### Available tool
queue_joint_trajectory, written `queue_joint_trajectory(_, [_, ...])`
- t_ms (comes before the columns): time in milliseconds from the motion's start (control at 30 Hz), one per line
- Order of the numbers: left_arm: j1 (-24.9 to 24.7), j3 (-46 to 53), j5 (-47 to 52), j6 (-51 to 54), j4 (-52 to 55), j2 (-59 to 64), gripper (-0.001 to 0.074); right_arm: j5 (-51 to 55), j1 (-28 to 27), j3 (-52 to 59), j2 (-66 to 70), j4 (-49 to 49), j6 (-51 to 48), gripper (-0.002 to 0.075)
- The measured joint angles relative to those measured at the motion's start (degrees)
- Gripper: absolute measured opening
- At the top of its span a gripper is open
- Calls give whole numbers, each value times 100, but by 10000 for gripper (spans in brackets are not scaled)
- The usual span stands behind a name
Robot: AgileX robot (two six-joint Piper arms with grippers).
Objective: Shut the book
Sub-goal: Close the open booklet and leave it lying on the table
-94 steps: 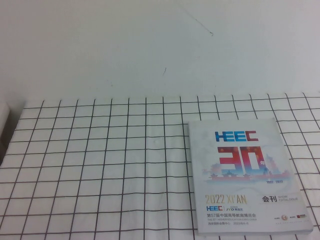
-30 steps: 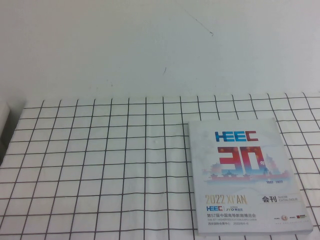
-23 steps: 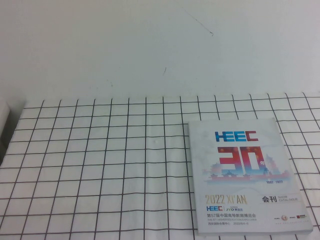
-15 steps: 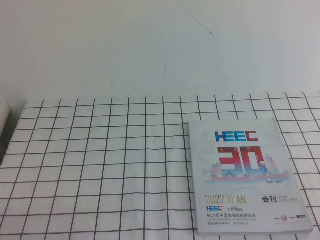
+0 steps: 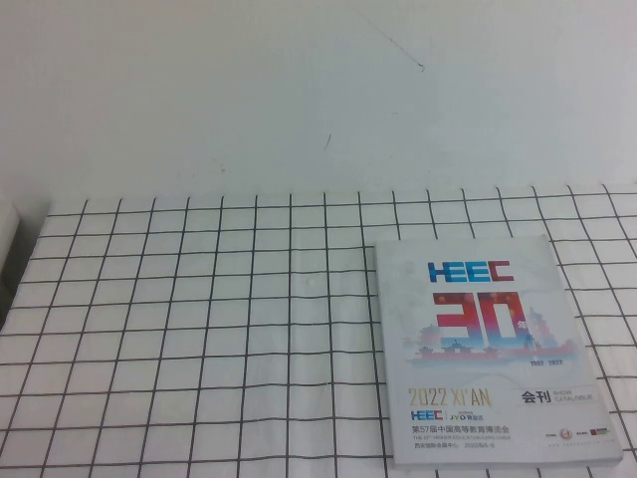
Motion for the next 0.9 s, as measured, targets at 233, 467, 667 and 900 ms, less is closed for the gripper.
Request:
queue_joint_trajectory(233, [0, 0, 0, -25, 0, 0, -4, -369, -893, 944, -275, -82, 552, -3])
queue_joint_trajectory(467, [0, 0, -3, -25, 0, 0, -4, -900, -999, 1559, -275, -604, 1506, -3])
queue_joint_trajectory(667, [0, 0, -3, -25, 0, 0, -4, -974, -999, 1573, -275, -789, 1682, -3])
queue_joint_trajectory(900, [0, 0, -3, -25, 0, 0, -4, -986, -999, 1577, -275, -820, 1696, -3])
